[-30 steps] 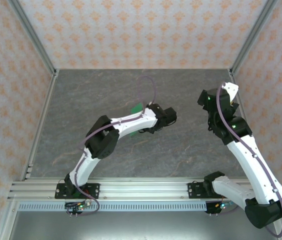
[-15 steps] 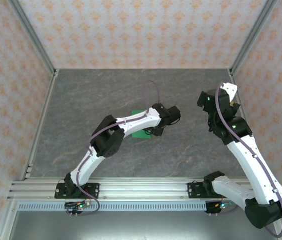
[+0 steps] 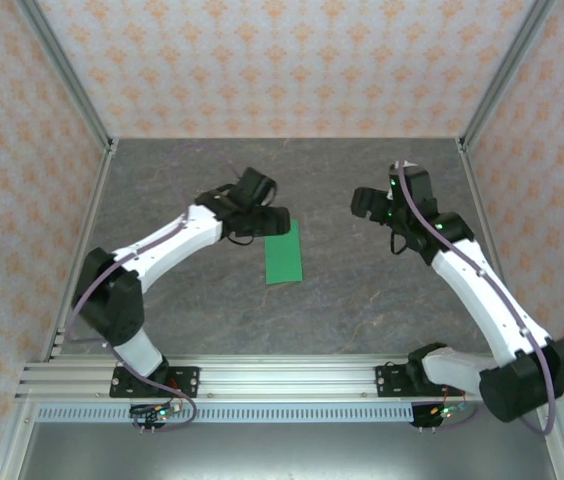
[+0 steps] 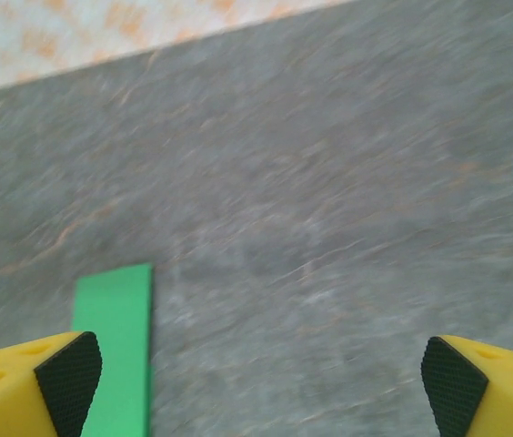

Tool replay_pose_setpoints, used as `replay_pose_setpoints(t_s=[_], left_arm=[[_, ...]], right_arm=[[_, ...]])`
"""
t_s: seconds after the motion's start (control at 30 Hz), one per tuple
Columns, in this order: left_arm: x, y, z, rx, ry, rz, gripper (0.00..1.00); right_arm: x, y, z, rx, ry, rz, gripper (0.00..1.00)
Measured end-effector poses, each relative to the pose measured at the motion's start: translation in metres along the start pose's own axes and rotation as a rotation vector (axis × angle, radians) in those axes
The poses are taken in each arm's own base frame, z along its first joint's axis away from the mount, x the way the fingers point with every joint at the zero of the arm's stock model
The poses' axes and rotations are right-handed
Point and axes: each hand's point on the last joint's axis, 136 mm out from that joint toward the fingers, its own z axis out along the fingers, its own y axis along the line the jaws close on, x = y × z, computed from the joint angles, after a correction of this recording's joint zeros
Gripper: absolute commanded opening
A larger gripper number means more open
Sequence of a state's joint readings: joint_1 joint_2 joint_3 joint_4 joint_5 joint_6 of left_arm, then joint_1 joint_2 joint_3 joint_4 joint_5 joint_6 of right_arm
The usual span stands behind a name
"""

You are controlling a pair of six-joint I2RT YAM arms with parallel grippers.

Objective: Fold a paper plane with a square sheet of paper (fold left side to right side)
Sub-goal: Turn over the paper at the center of the table, then third fold the triangle at the center of the table.

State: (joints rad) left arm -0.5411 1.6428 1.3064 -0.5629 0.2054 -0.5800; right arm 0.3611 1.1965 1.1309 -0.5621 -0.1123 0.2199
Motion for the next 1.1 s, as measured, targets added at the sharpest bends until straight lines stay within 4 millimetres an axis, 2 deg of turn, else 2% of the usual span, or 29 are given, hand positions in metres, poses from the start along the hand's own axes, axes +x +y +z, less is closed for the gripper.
replay_pose_setpoints(t_s=[0.07, 0.2, 0.27, 0.37, 0.5, 0.6, 0.77, 0.87, 0.93, 1.1], left_arm=[[0.002, 0.013, 0.014, 0.050, 0.021, -0.065, 0.74], [0.026, 0.031, 0.054, 0.085, 0.130, -0.143, 0.66], [0.037, 0.033, 0.070, 0.094, 0.176, -0.158, 0.64], [0.042, 0.030, 0.081, 0.116, 0.202, -0.168, 0.61], [0.043, 0.026, 0.088, 0.144, 0.211, -0.173, 0.60], [0.045, 0.026, 0.091, 0.150, 0.217, -0.174, 0.60], [0.045, 0.027, 0.091, 0.147, 0.217, -0.173, 0.62], [0.048, 0.031, 0.092, 0.132, 0.220, -0.175, 0.62], [0.052, 0.034, 0.093, 0.121, 0.224, -0.177, 0.63], [0.059, 0.039, 0.094, 0.110, 0.237, -0.180, 0.64]], right_arm=[[0.012, 0.017, 0.018, -0.069, 0.066, -0.007, 0.93], [0.035, 0.046, 0.040, -0.174, 0.169, -0.014, 0.92], [0.040, 0.057, 0.045, -0.217, 0.192, -0.007, 0.91], [0.044, 0.067, 0.049, -0.261, 0.209, 0.004, 0.89], [0.051, 0.077, 0.060, -0.301, 0.242, 0.027, 0.86], [0.063, 0.084, 0.079, -0.332, 0.286, 0.067, 0.85], [0.096, 0.093, 0.134, -0.369, 0.402, 0.172, 0.82], [0.119, 0.094, 0.160, -0.374, 0.478, 0.224, 0.79], [0.126, 0.098, 0.174, -0.382, 0.508, 0.249, 0.78], [0.120, 0.118, 0.195, -0.432, 0.511, 0.264, 0.78]])
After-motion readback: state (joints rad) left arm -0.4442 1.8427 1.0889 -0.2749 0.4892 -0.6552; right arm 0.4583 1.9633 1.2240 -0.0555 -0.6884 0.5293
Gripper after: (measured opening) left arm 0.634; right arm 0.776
